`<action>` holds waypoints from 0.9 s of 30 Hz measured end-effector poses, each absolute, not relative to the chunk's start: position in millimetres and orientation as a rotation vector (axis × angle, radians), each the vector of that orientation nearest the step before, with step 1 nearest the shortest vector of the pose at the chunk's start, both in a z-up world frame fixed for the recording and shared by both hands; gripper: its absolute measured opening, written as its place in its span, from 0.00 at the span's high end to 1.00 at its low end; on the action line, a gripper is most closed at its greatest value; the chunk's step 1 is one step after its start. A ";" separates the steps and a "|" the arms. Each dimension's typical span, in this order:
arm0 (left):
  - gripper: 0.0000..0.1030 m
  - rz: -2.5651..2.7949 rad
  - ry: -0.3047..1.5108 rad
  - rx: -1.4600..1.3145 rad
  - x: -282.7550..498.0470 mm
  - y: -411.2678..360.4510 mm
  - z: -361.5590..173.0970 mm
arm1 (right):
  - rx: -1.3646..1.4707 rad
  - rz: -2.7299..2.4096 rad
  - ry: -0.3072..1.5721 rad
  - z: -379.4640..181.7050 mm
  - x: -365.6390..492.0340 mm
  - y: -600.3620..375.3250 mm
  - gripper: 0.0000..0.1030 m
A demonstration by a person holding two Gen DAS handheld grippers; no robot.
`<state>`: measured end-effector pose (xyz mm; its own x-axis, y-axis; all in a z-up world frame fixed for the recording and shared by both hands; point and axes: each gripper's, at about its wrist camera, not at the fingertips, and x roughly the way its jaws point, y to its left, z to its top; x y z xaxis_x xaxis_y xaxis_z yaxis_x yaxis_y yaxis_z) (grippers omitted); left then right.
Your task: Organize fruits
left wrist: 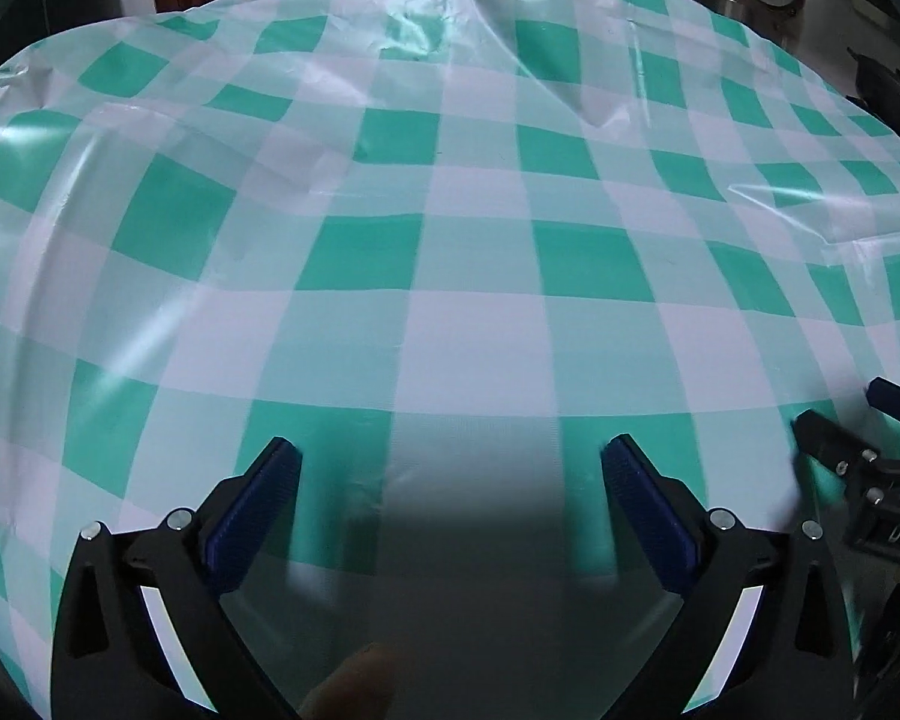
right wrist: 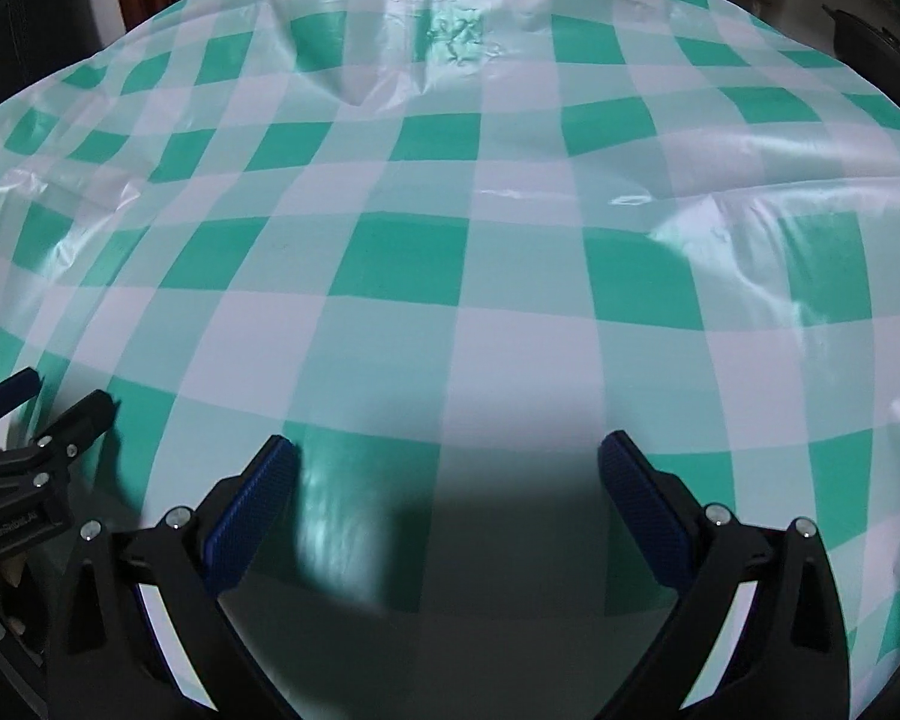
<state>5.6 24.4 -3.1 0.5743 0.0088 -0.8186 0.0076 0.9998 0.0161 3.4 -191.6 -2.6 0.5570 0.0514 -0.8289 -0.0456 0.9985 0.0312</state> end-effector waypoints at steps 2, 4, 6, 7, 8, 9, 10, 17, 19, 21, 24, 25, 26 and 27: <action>0.04 0.013 0.960 0.015 6.5 25.6 -3.4 | 0.007 0.056 0.974 -2.7 3.3 -191.8 0.01; 0.04 0.014 0.960 0.018 6.4 25.4 -3.1 | 0.009 0.058 0.957 -3.3 1.1 -192.7 0.01; 0.04 0.014 0.960 0.017 6.5 24.8 -3.1 | 0.011 0.053 0.939 -3.8 -1.9 -193.0 0.01; 0.04 0.014 0.960 0.017 6.3 25.0 -3.1 | 0.012 0.054 0.939 -3.9 -1.8 -193.0 0.01; 0.04 0.014 0.960 0.017 6.4 25.2 -3.1 | 0.012 0.054 0.939 -3.9 -2.1 -193.1 0.01; 0.04 0.014 0.960 0.017 6.4 25.3 -3.2 | 0.012 0.053 0.939 -4.0 -2.0 -193.1 0.01; 0.04 0.014 0.960 0.017 6.3 25.2 -3.1 | 0.012 0.054 0.939 -4.0 -2.2 -193.2 0.01; 0.04 0.014 0.960 0.017 6.2 25.2 -3.1 | 0.012 0.054 0.939 -3.7 -1.8 -193.2 0.01; 0.04 0.014 0.960 0.017 6.1 25.0 -3.1 | 0.012 0.053 0.939 -4.0 -2.0 -193.3 0.01; 0.04 0.014 0.960 0.017 6.1 24.5 -3.0 | 0.012 0.054 0.939 -3.8 -1.8 -193.3 0.01; 0.04 0.014 0.960 0.018 6.0 24.7 -3.0 | 0.012 0.053 0.939 -3.9 -2.0 -193.3 0.01; 0.04 0.014 0.960 0.018 6.0 24.5 -3.0 | 0.012 0.053 0.939 -3.6 -1.9 -193.2 0.01; 0.04 0.014 0.960 0.018 6.1 24.4 -2.9 | 0.012 0.053 0.939 -3.9 -1.8 -193.2 0.01; 0.04 0.014 0.960 0.018 6.2 24.3 -2.9 | 0.012 0.053 0.939 -3.6 -1.9 -193.1 0.01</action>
